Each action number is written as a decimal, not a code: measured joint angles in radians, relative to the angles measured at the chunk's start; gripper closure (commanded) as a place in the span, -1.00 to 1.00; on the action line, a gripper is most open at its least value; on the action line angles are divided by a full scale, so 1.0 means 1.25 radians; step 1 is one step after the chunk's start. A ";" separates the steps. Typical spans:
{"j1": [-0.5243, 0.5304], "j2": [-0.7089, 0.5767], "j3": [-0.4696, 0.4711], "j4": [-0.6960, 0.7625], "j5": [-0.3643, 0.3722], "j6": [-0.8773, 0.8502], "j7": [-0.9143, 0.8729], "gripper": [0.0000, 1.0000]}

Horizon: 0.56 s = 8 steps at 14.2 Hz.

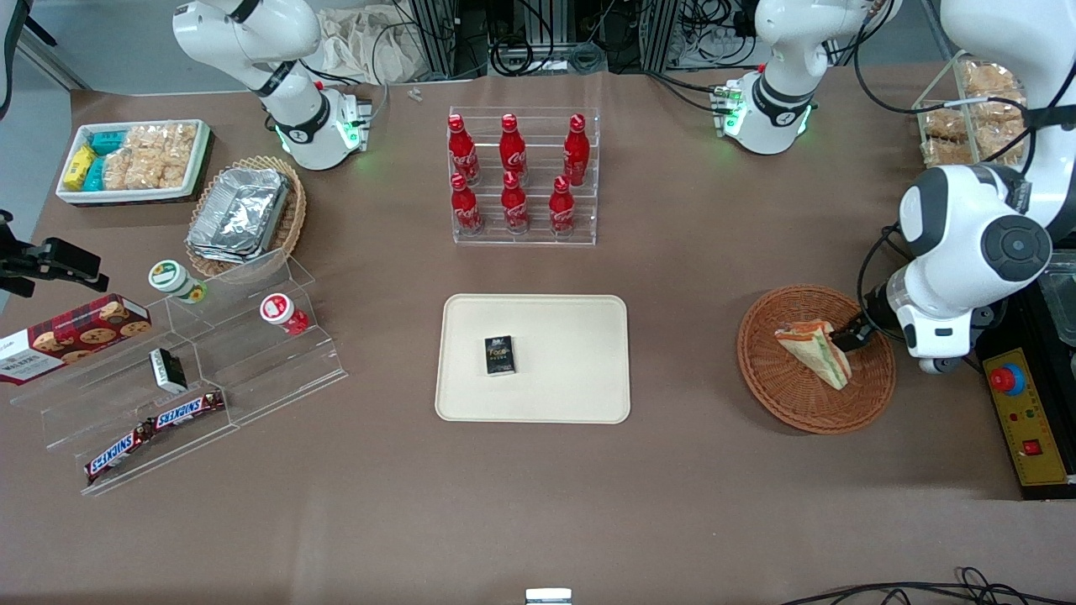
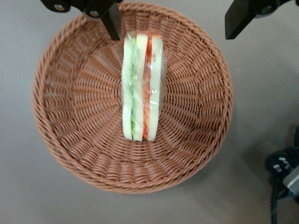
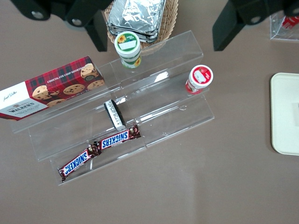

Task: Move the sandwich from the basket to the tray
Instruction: 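Move the left gripper over the sandwich in the wicker basket and lower, then close the left gripper on the sandwich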

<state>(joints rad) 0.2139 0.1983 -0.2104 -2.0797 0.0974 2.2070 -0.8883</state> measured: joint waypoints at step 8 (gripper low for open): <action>0.000 0.087 -0.008 -0.005 0.000 0.103 -0.151 -1.00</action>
<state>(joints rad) 0.2143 0.3076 -0.2200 -2.0859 0.0969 2.3363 -1.0771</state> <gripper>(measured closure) 0.000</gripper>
